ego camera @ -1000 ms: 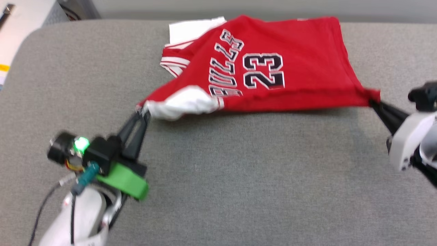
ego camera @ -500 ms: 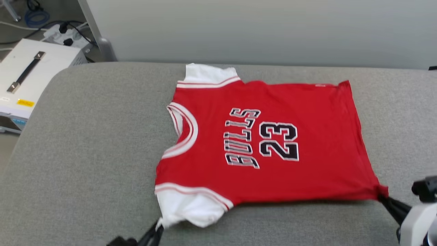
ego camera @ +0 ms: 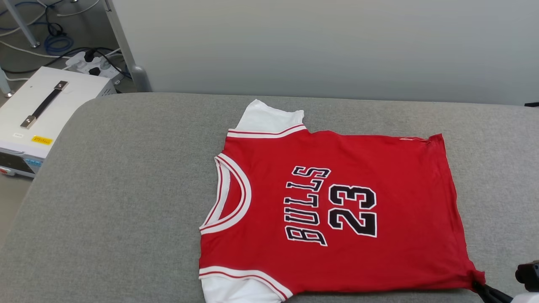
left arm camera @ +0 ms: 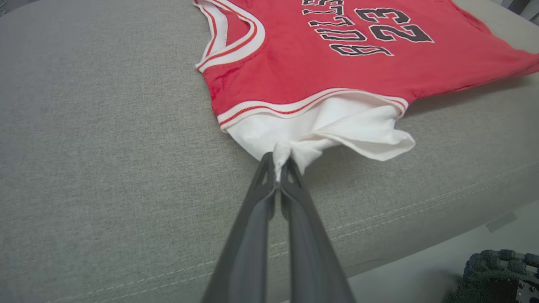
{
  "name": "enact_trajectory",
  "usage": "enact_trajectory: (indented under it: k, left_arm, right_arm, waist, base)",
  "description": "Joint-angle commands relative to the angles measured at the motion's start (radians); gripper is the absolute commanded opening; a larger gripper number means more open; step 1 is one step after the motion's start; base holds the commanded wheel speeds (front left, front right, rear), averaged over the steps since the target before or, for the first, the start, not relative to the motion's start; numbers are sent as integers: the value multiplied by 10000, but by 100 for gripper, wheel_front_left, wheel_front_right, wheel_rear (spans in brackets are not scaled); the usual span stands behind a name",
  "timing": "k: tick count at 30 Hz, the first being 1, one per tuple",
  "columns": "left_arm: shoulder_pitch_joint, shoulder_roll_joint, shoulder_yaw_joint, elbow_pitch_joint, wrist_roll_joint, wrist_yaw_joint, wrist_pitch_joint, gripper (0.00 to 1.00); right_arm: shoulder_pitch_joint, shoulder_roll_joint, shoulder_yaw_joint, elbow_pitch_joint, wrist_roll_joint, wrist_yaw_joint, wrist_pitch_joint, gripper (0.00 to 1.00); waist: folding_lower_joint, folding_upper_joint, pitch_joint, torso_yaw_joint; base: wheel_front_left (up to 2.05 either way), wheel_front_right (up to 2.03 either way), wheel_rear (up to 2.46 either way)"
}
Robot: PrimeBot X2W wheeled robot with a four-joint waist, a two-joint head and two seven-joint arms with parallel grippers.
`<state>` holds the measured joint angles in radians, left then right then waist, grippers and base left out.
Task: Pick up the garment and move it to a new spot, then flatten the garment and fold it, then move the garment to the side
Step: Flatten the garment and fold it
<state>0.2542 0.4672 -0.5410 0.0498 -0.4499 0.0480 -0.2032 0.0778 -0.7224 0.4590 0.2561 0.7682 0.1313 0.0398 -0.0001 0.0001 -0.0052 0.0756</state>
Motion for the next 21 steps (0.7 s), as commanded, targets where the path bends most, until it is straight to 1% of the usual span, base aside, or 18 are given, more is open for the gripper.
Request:
enact_trajectory:
  k: [1, 5, 10, 15, 21]
  left_arm:
    - [-336, 9, 72, 39, 108, -25, -88, 0]
    - [-1165, 98, 158, 190, 358, -183, -178, 0]
    - [-2543, 175, 124, 568, 720, -581, -208, 0]
    - [-4243, 145, 70, 1272, 881, -1141, -124, 0]
    - [-6117, 201, -166, 2401, 1040, -1565, -17, 0]
  right_arm:
    - [73, 177, -245, -113, -96, -6, 33, 0]
    - [22, 512, -740, -350, -310, -6, 186, 0]
    - [-324, 758, -1348, -686, -581, -6, 446, 0]
    - [-1020, 927, -1589, -999, -776, -6, 848, 0]
    - [-1953, 1063, -1626, -880, -786, -6, 1225, 0]
  waist:
    - [1, -1, -2, 9]
    - [1, -1, 32, 12]
    - [1, -1, 320, -128]
    - [1, -1, 981, -376]
    - [1, -1, 1868, -587]
  base:
    - [0, 0, 0]
    - [0, 0, 0]
    - [0, 0, 0]
    - [0, 0, 0]
    - [0, 0, 0]
